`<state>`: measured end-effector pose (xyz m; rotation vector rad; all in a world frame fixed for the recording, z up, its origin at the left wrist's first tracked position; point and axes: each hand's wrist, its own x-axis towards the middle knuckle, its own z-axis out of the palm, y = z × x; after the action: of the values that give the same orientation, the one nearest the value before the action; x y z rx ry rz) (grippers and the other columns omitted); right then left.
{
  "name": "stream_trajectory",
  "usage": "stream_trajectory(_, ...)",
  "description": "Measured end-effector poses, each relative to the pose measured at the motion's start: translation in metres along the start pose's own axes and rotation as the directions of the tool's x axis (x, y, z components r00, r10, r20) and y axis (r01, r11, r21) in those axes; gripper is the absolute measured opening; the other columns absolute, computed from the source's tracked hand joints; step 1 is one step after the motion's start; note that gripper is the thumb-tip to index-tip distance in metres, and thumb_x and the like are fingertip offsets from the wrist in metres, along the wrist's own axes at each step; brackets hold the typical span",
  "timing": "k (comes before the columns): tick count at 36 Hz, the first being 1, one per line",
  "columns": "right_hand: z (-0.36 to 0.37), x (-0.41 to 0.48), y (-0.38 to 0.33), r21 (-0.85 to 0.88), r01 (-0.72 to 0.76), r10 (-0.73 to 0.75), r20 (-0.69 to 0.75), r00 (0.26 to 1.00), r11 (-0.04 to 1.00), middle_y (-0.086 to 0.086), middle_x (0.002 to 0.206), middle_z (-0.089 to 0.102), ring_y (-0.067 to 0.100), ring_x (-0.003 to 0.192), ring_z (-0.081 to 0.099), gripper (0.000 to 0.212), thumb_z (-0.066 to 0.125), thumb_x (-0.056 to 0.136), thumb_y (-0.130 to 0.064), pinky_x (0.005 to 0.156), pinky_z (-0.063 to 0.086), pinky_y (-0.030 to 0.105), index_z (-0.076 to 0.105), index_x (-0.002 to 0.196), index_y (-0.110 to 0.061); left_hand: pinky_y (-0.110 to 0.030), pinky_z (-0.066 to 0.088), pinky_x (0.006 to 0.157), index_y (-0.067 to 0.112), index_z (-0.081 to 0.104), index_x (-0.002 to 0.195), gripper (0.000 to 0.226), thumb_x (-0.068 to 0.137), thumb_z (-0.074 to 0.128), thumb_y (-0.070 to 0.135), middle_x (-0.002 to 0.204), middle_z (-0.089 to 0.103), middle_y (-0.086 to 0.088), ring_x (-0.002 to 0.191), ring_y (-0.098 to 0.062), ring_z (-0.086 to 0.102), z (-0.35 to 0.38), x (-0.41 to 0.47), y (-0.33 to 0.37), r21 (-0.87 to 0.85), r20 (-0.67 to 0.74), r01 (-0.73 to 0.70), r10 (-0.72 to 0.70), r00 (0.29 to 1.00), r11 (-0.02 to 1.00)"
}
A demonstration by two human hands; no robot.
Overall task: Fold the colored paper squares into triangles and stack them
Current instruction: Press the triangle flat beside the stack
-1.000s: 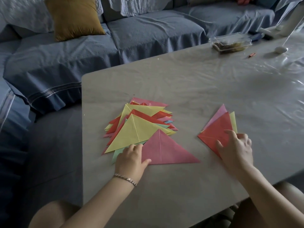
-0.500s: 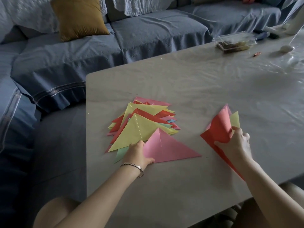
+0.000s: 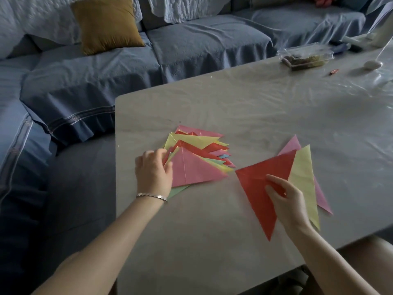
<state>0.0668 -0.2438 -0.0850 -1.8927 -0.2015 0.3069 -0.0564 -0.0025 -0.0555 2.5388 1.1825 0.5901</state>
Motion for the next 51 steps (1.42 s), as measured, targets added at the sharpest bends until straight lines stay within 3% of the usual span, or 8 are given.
stream_trajectory(3, 0.017, -0.016, -0.005, 0.154, -0.039, 0.029, 0.066, 0.997, 0.987, -0.004, 0.097, 0.063, 0.003, 0.078, 0.058, 0.04, 0.056, 0.087, 0.004, 0.064, 0.048, 0.006, 0.056, 0.122, -0.016, -0.025, 0.04, 0.082, 0.007, 0.056, 0.115, 0.034, 0.088, 0.059, 0.028, 0.102, 0.061, -0.004, 0.097, -0.019, 0.057, 0.0, -0.029, 0.027, -0.328, 0.28, 0.171, -0.078, 0.957, 0.929)
stream_trajectory(6, 0.036, -0.034, -0.015, 0.262, -0.061, 0.028, 0.127, 0.991, 0.963, -0.005, 0.099, 0.064, 0.004, 0.08, 0.061, 0.047, 0.055, 0.087, 0.007, 0.069, 0.05, 0.009, 0.053, 0.125, -0.02, -0.03, 0.05, 0.086, 0.009, 0.048, 0.124, 0.051, 0.086, 0.058, 0.04, 0.108, 0.062, -0.003, 0.095, -0.017, 0.062, 0.009, -0.054, 0.047, -0.383, 0.65, 0.472, -0.131, 0.748, 0.794)
stream_trajectory(10, 0.048, -0.052, -0.024, 0.228, 0.006, -0.058, 0.222, 0.973, 0.974, -0.007, 0.105, 0.065, -0.002, 0.084, 0.062, 0.049, 0.059, 0.086, 0.004, 0.079, 0.05, 0.014, 0.052, 0.127, -0.022, -0.031, 0.054, 0.081, 0.016, 0.049, 0.118, 0.036, 0.086, 0.063, 0.018, 0.101, 0.065, -0.003, 0.085, -0.015, 0.065, 0.015, -0.069, 0.055, -0.455, 0.719, 0.584, -0.109, 0.687, 0.672)
stream_trajectory(18, 0.03, -0.05, -0.013, -0.234, 0.164, -0.171, -0.008, 0.985, 0.958, 0.008, 0.154, 0.0, 0.019, 0.142, -0.002, 0.057, 0.062, 0.084, -0.003, 0.105, 0.018, 0.035, 0.042, 0.135, -0.021, -0.021, 0.033, 0.099, 0.017, 0.037, 0.138, 0.043, 0.096, 0.044, 0.013, 0.139, 0.046, -0.004, 0.129, -0.015, 0.042, 0.009, -0.056, 0.028, -0.236, 0.462, 0.14, -0.015, 0.887, 0.962)
stream_trajectory(26, 0.055, -0.055, 0.013, -0.458, 0.702, -0.462, 0.535, 0.707, 0.545, -0.001, 0.126, 0.06, 0.02, 0.123, 0.051, 0.04, 0.041, 0.085, -0.027, 0.101, 0.035, 0.038, 0.066, 0.114, -0.014, -0.036, 0.054, 0.079, 0.001, 0.06, 0.115, 0.055, 0.063, 0.078, -0.003, 0.101, 0.064, -0.016, 0.091, -0.032, 0.064, 0.033, -0.064, 0.006, -0.028, 0.166, -0.281, 0.281, 0.945, 0.959)
stream_trajectory(31, 0.058, -0.055, 0.02, -0.483, 0.768, -0.395, 0.664, 0.634, 0.42, -0.007, 0.12, 0.063, 0.014, 0.114, 0.058, 0.044, 0.038, 0.082, -0.036, 0.092, 0.047, 0.03, 0.068, 0.111, -0.022, -0.019, 0.043, 0.091, 0.012, 0.064, 0.115, 0.041, 0.078, 0.047, 0.007, 0.121, 0.063, -0.001, 0.112, -0.014, 0.059, 0.048, -0.104, 0.008, -0.028, 0.307, -0.571, 0.551, 0.776, 0.821)
stream_trajectory(42, 0.039, -0.055, 0.011, -0.651, 0.633, -0.286, 0.566, 0.773, 0.419, 0.0, 0.106, 0.07, 0.016, 0.097, 0.067, 0.076, 0.005, 0.097, -0.045, 0.082, 0.053, 0.032, 0.074, 0.098, -0.016, -0.022, 0.046, 0.091, 0.017, 0.064, 0.115, 0.045, 0.092, 0.027, 0.026, 0.124, 0.06, 0.004, 0.114, -0.01, 0.057, 0.044, -0.107, -0.015, 0.008, 0.46, -0.605, 0.534, 0.709, 0.796)
stream_trajectory(51, 0.013, -0.042, 0.022, -0.699, 0.582, -0.315, 0.489, 0.813, 0.416, 0.003, 0.101, 0.072, 0.018, 0.093, 0.069, 0.079, 0.004, 0.098, -0.045, 0.09, 0.047, 0.042, 0.075, 0.094, -0.011, -0.018, 0.009, 0.109, 0.009, 0.049, 0.126, 0.058, 0.1, 0.003, 0.031, 0.133, 0.052, -0.001, 0.127, -0.01, 0.035, 0.017, -0.111, -0.052, 0.074, 0.534, -0.474, 0.367, 0.762, 0.877)
